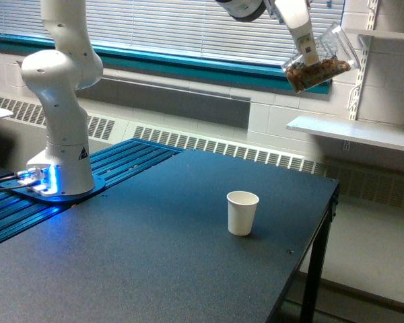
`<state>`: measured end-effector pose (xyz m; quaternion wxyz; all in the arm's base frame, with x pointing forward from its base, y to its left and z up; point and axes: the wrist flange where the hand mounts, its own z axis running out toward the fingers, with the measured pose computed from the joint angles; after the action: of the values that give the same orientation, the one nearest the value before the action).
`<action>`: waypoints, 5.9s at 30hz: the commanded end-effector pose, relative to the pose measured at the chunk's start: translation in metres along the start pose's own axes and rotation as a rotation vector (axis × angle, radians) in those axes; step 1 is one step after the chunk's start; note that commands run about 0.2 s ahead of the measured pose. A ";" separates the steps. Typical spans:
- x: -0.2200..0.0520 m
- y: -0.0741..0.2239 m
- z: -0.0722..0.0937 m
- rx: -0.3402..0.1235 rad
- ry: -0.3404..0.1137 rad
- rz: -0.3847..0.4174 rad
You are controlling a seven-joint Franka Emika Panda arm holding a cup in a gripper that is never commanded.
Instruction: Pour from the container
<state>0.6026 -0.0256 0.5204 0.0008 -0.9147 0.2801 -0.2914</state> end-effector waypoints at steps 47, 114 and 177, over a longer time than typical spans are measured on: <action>-0.198 0.047 0.038 -0.158 -0.161 -0.315; -0.257 0.096 0.098 -0.286 -0.368 -0.438; -0.256 0.082 0.104 -0.411 -0.398 -0.474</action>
<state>0.4426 0.0207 0.2772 -0.1860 -0.9762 0.1057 -0.0364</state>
